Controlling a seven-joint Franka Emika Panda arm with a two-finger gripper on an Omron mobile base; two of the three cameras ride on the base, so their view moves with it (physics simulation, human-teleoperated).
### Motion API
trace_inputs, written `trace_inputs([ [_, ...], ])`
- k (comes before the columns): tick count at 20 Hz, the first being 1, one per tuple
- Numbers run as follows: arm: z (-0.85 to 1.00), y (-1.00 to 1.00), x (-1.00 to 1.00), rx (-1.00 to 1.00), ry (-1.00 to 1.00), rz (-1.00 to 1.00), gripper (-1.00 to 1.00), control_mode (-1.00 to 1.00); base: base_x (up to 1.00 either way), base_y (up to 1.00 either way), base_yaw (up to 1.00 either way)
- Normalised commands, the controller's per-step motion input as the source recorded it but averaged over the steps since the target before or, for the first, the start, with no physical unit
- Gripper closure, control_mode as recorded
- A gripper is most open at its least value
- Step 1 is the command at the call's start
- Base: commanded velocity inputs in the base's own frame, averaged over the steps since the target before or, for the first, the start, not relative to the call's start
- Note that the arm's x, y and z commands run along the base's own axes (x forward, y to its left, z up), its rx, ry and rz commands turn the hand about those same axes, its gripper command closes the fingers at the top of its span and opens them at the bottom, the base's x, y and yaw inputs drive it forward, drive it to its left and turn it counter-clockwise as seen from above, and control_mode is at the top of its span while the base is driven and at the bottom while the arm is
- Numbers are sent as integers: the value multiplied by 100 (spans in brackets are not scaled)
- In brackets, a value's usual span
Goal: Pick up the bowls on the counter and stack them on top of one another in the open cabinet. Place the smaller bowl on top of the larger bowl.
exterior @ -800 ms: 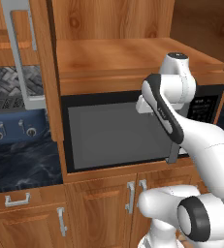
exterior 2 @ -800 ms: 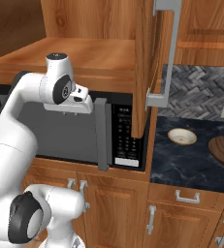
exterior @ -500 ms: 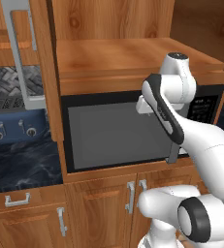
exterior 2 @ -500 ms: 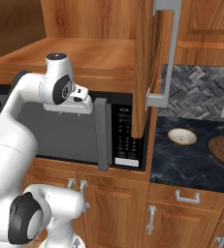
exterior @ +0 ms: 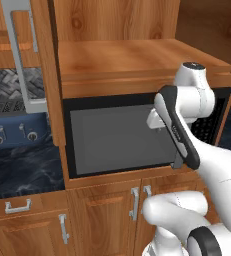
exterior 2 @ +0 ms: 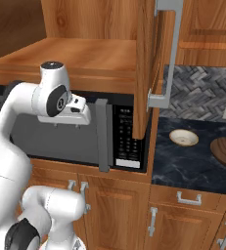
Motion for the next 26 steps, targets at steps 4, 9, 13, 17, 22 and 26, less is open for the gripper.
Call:
trace_inputs([
  [4, -23, -7, -85, 0, -7, 8, -100, -100, 0, 0, 0],
  [9, -33, -10, -96, 0, -9, 10, -100, -100, 0, 0, 0],
  [13, -42, -13, -88, 0, -20, 11, -100, -100, 0, 0, 0],
  [17, -11, -3, -37, 0, -16, 7, -100, -100, 0, 0, 0],
  [22, -4, -2, -7, 0, 0, 0, -100, -100, 0, 0, 0],
  [26, -32, -34, -76, 0, -1, 0, -100, -100, 0, 0, 0],
])
